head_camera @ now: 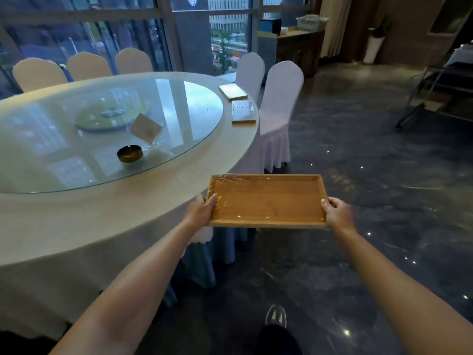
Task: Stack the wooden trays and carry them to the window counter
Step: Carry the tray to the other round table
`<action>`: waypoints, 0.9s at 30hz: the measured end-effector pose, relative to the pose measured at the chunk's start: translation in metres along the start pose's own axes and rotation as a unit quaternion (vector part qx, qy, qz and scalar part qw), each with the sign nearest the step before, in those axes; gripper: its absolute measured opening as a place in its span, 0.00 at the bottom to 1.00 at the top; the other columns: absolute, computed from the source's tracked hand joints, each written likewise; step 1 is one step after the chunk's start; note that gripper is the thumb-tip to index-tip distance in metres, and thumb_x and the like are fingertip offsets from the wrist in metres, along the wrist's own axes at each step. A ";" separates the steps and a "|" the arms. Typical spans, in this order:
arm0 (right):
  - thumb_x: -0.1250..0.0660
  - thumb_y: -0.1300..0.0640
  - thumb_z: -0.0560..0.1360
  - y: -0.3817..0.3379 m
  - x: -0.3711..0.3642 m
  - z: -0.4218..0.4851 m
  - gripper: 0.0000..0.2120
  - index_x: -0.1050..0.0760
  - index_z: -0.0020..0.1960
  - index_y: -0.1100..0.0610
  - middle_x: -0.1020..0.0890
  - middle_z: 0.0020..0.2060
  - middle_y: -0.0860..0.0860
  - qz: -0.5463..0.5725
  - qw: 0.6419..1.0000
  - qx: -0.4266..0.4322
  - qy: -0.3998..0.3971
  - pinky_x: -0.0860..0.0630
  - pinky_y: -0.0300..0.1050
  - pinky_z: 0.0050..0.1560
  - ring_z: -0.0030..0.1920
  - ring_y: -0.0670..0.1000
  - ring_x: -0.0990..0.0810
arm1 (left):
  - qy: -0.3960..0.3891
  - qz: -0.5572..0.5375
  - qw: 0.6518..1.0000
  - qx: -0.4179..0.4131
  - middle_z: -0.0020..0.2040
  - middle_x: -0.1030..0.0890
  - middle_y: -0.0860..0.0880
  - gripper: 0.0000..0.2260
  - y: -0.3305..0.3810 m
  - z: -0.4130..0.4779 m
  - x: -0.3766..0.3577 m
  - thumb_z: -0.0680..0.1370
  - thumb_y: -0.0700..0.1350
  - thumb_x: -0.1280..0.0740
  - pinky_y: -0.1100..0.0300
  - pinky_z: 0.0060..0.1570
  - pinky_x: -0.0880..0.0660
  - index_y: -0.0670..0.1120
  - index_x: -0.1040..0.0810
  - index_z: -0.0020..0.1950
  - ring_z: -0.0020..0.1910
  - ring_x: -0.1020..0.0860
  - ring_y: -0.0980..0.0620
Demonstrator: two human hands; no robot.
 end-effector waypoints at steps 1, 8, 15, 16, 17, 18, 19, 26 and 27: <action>0.41 0.60 0.78 0.000 -0.010 0.028 0.17 0.28 0.63 0.68 0.22 0.58 0.66 0.003 1.000 0.000 -0.001 0.28 0.59 0.60 0.58 0.64 0.24 | 0.005 0.004 1.000 0.000 0.58 0.23 0.38 0.22 0.006 0.025 -0.006 0.80 0.53 0.45 0.57 0.46 0.33 0.37 0.29 0.61 0.52 0.25 0.45; 0.40 0.64 0.77 -0.041 -0.056 0.240 0.14 0.26 0.59 0.70 0.20 0.56 0.66 0.010 0.999 0.031 -0.017 0.30 0.39 0.42 0.54 0.62 0.22 | 0.015 0.030 0.999 0.017 0.55 0.21 0.35 0.24 0.074 0.211 -0.039 0.80 0.54 0.47 0.49 0.52 0.29 0.34 0.26 0.56 0.54 0.23 0.38; 0.42 0.61 0.78 -0.090 -0.108 0.408 0.16 0.27 0.62 0.67 0.20 0.54 0.60 0.014 0.998 0.037 -0.057 0.29 0.42 0.46 0.48 0.53 0.24 | 0.035 0.034 0.998 0.037 0.54 0.21 0.36 0.24 0.132 0.357 -0.045 0.80 0.54 0.48 0.51 0.47 0.31 0.35 0.25 0.54 0.47 0.24 0.42; 0.42 0.61 0.78 -0.093 -0.117 0.430 0.16 0.26 0.62 0.66 0.20 0.52 0.59 0.015 0.997 0.039 -0.063 0.29 0.40 0.44 0.47 0.51 0.25 | 0.039 0.033 0.998 0.041 0.54 0.21 0.35 0.24 0.137 0.377 -0.046 0.80 0.54 0.48 0.51 0.49 0.30 0.34 0.24 0.54 0.50 0.23 0.40; 0.42 0.61 0.78 -0.095 -0.127 0.451 0.15 0.26 0.61 0.66 0.20 0.51 0.58 0.015 0.997 0.041 -0.068 0.29 0.38 0.41 0.46 0.50 0.26 | 0.040 0.032 0.998 0.048 0.54 0.21 0.35 0.24 0.141 0.397 -0.049 0.80 0.53 0.48 0.50 0.50 0.29 0.34 0.24 0.54 0.52 0.23 0.38; 0.42 0.61 0.78 -0.097 -0.138 0.474 0.15 0.25 0.60 0.66 0.20 0.49 0.57 0.015 0.996 0.043 -0.073 0.30 0.35 0.36 0.45 0.49 0.26 | 0.037 0.030 0.997 0.056 0.52 0.20 0.36 0.24 0.143 0.419 -0.053 0.80 0.53 0.48 0.50 0.50 0.28 0.34 0.24 0.54 0.53 0.22 0.38; 0.42 0.62 0.78 -0.098 -0.150 0.498 0.14 0.24 0.59 0.66 0.19 0.49 0.58 0.014 0.996 0.046 -0.077 0.31 0.35 0.34 0.44 0.49 0.26 | 0.030 0.025 0.997 0.066 0.49 0.20 0.38 0.24 0.145 0.441 -0.057 0.80 0.54 0.49 0.49 0.47 0.26 0.35 0.23 0.53 0.50 0.21 0.38; 0.43 0.59 0.79 -0.123 -0.236 0.674 0.15 0.25 0.61 0.63 0.21 0.46 0.54 0.005 0.991 0.044 -0.130 0.29 0.43 0.44 0.43 0.49 0.25 | 0.019 -0.022 0.993 0.112 0.28 0.29 0.48 0.24 0.158 0.605 -0.084 0.80 0.57 0.51 0.62 0.25 0.37 0.46 0.30 0.31 0.25 0.31 0.52; 0.44 0.59 0.79 -0.129 -0.249 0.697 0.15 0.25 0.61 0.63 0.21 0.46 0.54 0.008 0.989 0.041 -0.140 0.29 0.43 0.44 0.41 0.47 0.26 | 0.026 -0.030 0.993 0.114 0.28 0.29 0.48 0.24 0.163 0.625 -0.085 0.80 0.57 0.52 0.62 0.25 0.36 0.46 0.30 0.31 0.26 0.31 0.51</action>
Point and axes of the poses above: each hand's wrist, its own z-axis towards the middle knuckle, its own x-axis out of the back of the hand, y = z × x, the point moved 4 cm from there along z, towards the middle knuckle
